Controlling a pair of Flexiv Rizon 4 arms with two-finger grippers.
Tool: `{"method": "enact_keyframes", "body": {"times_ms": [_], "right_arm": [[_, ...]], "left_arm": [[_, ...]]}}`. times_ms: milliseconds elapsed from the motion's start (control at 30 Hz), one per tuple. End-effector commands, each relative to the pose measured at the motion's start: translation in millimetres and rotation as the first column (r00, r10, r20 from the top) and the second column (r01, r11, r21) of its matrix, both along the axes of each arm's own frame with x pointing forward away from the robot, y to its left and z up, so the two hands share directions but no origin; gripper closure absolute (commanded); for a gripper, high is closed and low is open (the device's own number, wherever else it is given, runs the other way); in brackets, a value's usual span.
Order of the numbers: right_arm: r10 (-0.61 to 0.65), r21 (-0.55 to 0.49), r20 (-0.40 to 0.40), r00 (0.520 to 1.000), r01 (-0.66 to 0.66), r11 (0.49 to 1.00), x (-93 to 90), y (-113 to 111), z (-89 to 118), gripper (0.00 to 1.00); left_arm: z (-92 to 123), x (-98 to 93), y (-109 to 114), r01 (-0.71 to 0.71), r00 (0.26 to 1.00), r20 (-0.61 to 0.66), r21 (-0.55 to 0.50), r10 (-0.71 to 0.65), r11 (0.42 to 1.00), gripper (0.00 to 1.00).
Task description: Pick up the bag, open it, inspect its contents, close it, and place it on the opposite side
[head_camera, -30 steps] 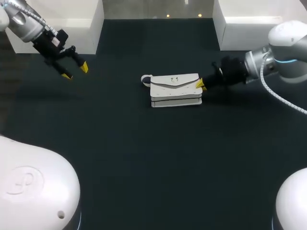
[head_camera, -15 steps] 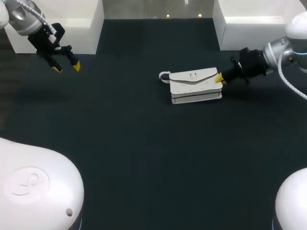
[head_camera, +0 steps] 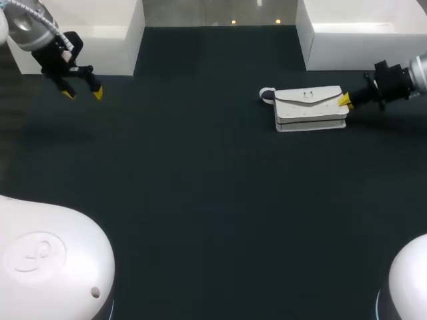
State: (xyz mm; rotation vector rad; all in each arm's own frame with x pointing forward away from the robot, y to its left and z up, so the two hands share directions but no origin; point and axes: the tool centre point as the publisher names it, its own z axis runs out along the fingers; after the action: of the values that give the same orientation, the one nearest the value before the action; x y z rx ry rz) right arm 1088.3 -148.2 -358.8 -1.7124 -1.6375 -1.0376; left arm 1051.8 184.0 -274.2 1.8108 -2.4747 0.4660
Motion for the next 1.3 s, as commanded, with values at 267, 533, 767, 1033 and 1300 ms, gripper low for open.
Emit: {"method": "enact_keyframes", "body": {"times_ms": [267, 533, 767, 1033, 1300], "right_arm": [[0.034, -0.002, -0.024, 0.999, -0.034, 0.999, 22.1, -64, 2, 1.0], [0.01, -0.046, -0.043, 0.999, -0.012, 0.999, 33.3, -101, -2, 1.0], [0.006, -0.08, -0.053, 0.999, -0.01, 0.997, 49.3, -126, 0, 1.0], [0.005, -0.095, -0.069, 0.998, -0.011, 0.995, 72.9, -150, -5, 1.0], [0.016, -0.087, -0.103, 0.995, -0.025, 0.996, 88.9, -170, -18, 1.0]], "left_arm": [[3, 3.5, 10, -0.023, 0.999, 0.03, 0.101, 0.02, 0.995, 0.0], [4, 3.3, 13, -0.033, 0.999, 0.037, 0.118, 0.029, 0.992, 0.0], [4, 0.5, 17, -0.056, 0.997, 0.052, 0.122, 0.05, 0.991, 0.0], [2, -6.3, 21, -0.081, 0.996, 0.054, 0.132, 0.075, 0.988, 0.0], [2, -10.6, 26, -0.102, 0.994, 0.054, 0.14, 0.095, 0.985, 0.0]]}}
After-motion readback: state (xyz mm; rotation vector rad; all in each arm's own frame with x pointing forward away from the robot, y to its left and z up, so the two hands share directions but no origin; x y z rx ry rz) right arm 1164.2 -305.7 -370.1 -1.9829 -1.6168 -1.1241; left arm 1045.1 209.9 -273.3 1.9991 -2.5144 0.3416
